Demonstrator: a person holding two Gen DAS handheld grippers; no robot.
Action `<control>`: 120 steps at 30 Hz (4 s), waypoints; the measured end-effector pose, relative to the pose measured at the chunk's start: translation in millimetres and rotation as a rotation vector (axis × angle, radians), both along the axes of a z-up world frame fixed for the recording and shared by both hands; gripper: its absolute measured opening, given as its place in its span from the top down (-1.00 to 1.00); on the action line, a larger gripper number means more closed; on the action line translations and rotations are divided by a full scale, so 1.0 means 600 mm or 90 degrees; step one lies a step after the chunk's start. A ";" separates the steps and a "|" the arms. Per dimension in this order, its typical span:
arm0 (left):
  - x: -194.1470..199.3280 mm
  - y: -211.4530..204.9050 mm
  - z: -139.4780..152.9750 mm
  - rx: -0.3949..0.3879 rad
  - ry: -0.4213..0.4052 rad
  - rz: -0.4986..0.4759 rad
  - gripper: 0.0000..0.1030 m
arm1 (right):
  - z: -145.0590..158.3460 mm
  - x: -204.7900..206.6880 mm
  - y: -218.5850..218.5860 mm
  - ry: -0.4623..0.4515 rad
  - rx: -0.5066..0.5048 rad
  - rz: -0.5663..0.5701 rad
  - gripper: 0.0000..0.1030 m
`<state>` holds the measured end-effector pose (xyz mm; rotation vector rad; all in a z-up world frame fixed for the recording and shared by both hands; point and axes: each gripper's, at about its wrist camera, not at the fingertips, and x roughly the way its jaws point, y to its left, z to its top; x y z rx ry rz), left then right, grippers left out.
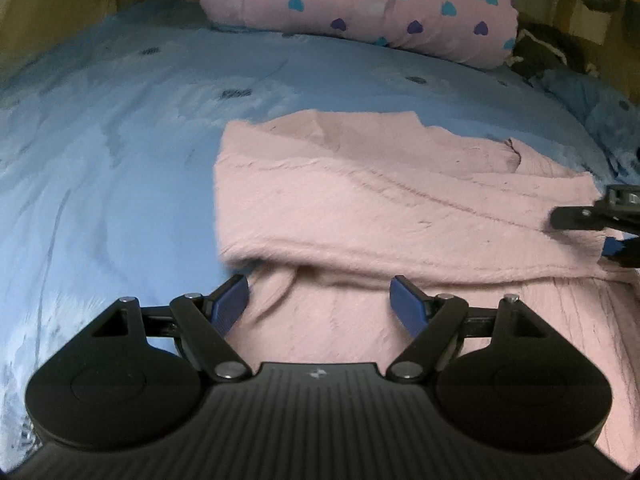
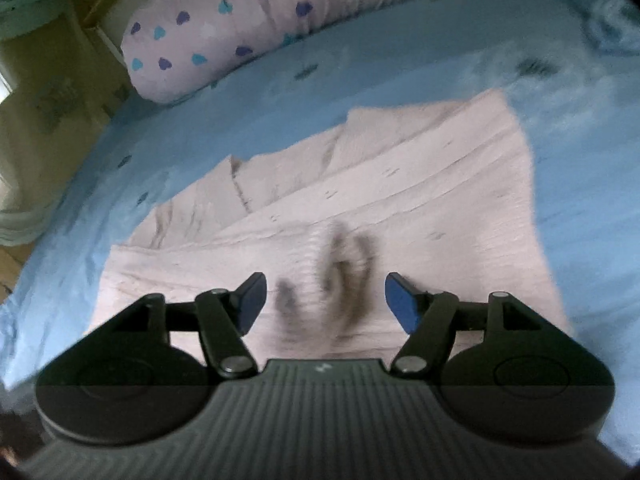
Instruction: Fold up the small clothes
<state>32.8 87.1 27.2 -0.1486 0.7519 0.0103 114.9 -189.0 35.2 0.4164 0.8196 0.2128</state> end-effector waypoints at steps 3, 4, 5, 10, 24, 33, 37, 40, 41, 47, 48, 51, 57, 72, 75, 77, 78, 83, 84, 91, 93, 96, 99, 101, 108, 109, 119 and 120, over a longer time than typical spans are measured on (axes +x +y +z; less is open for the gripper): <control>-0.010 0.027 -0.006 -0.013 0.001 0.029 -0.59 | -0.002 0.017 0.019 0.013 0.009 0.010 0.51; -0.010 0.034 -0.008 -0.014 0.004 0.040 -0.59 | 0.002 0.023 0.026 0.020 0.009 0.012 0.54; -0.009 0.041 -0.010 -0.021 0.007 0.048 -0.59 | 0.009 0.027 0.028 0.027 0.025 0.016 0.58; -0.006 0.051 -0.003 -0.082 -0.010 0.055 -0.59 | 0.091 0.029 0.050 -0.026 0.060 0.033 0.60; 0.024 0.034 -0.020 -0.051 -0.029 0.107 -0.59 | 0.301 -0.006 0.033 -0.199 0.081 0.037 0.61; 0.028 0.024 -0.025 -0.022 -0.030 0.110 -0.60 | 0.138 -0.029 -0.126 -0.085 0.037 -0.106 0.61; 0.028 0.021 -0.027 -0.012 -0.032 0.107 -0.61 | 0.037 -0.023 -0.153 -0.006 0.014 -0.139 0.61; 0.027 0.021 -0.022 -0.012 -0.023 0.105 -0.61 | -0.011 -0.028 -0.162 0.012 0.017 -0.140 0.53; 0.026 0.020 -0.016 -0.011 -0.016 0.103 -0.61 | -0.016 -0.031 -0.162 0.004 0.017 -0.139 0.50; -0.008 0.011 0.046 0.011 -0.053 0.056 -0.61 | 0.017 -0.050 -0.155 -0.022 -0.029 -0.128 0.34; -0.010 0.006 0.056 0.013 -0.063 0.046 -0.61 | 0.027 -0.061 -0.156 -0.036 -0.041 -0.131 0.34; 0.003 -0.017 0.073 0.025 -0.081 0.020 -0.61 | 0.056 -0.083 -0.151 -0.091 -0.086 -0.149 0.34; 0.059 -0.063 0.040 0.035 -0.066 -0.035 -0.26 | 0.050 -0.089 -0.135 -0.143 -0.041 -0.082 0.35; 0.097 -0.050 -0.011 0.070 -0.033 -0.001 -0.46 | -0.025 -0.047 -0.145 -0.060 -0.092 -0.120 0.08; 0.080 -0.050 0.007 0.068 -0.021 -0.001 -0.46 | -0.015 -0.064 -0.138 -0.069 -0.102 -0.121 0.07; 0.064 -0.050 0.022 0.064 -0.015 -0.007 -0.46 | -0.003 -0.076 -0.133 -0.078 -0.124 -0.116 0.07; 0.053 -0.051 0.030 0.063 -0.014 -0.009 -0.47 | 0.003 -0.083 -0.130 -0.084 -0.133 -0.114 0.07; -0.007 -0.056 0.062 0.077 -0.013 -0.004 -0.49 | 0.037 -0.130 -0.122 -0.104 -0.115 -0.089 0.03; -0.020 -0.058 0.068 0.079 -0.013 -0.005 -0.49 | 0.044 -0.141 -0.120 -0.107 -0.101 -0.080 0.01; -0.126 -0.063 0.102 0.071 -0.028 -0.029 -0.56 | 0.078 -0.236 -0.085 -0.125 -0.080 -0.013 -0.02; -0.153 -0.067 0.104 0.069 -0.029 -0.037 -0.57 | 0.081 -0.262 -0.075 -0.121 -0.077 0.002 -0.02; -0.191 -0.070 0.107 0.073 -0.023 -0.050 -0.58 | 0.085 -0.303 -0.057 -0.127 -0.089 0.024 -0.02; -0.223 -0.071 0.107 0.081 -0.015 -0.066 -0.59 | 0.086 -0.336 -0.043 -0.128 -0.100 0.045 -0.02; -0.242 -0.072 0.104 0.092 -0.010 -0.078 -0.59 | 0.087 -0.356 -0.034 -0.130 -0.116 0.056 -0.02; -0.304 -0.079 0.094 0.140 0.004 -0.119 -0.63 | 0.081 -0.414 -0.018 -0.135 -0.162 0.087 -0.02; -0.313 -0.080 0.092 0.145 0.005 -0.126 -0.63 | 0.080 -0.421 -0.015 -0.136 -0.169 0.089 -0.02; -0.373 -0.111 0.042 0.212 0.049 -0.204 -0.65 | 0.059 -0.476 0.017 -0.122 -0.251 0.133 -0.02; -0.375 -0.115 0.036 0.218 0.054 -0.212 -0.65 | 0.054 -0.479 0.020 -0.119 -0.258 0.136 -0.02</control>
